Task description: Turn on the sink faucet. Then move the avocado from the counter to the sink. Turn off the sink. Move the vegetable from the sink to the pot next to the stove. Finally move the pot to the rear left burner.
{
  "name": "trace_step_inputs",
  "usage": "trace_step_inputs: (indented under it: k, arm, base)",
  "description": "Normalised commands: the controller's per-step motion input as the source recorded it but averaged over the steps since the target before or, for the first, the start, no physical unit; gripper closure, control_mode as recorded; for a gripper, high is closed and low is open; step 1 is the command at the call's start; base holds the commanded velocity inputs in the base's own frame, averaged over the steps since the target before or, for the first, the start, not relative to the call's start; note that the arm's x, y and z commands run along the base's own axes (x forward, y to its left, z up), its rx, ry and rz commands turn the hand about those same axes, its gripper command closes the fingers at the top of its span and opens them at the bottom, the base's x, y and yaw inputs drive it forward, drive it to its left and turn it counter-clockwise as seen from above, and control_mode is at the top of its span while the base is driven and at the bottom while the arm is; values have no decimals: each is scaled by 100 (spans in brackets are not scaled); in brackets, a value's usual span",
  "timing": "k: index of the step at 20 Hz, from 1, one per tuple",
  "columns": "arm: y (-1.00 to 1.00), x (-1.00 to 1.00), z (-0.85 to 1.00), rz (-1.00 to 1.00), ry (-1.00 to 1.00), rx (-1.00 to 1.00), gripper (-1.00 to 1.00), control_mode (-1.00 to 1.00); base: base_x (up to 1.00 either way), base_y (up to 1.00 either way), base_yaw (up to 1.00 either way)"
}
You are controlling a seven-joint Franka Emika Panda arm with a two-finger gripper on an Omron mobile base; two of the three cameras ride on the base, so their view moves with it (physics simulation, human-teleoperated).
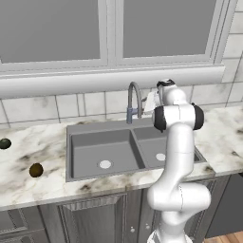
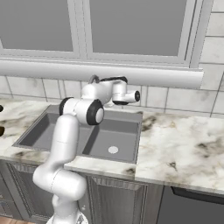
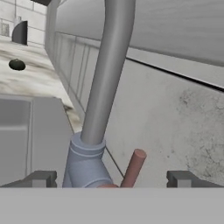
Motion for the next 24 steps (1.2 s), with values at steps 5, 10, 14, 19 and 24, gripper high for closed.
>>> trace_step_inputs:
  k: [5,10,14,19,24]
  arm:
    - [-3,10,-8,0,0,0,-100,-100]
    - [-5,9,-8,0,0,1,-100,-100]
    - [-4,10,-7,0,0,1,-100,-100]
    - [0,11,-5,0,1,0,-100,-100]
    - [0,11,-4,0,2,0,-100,-100]
  base:
    - [0,0,0]
    - [0,0,0]
    - [0,0,0]
    - [0,0,0]
    - [0,0,0]
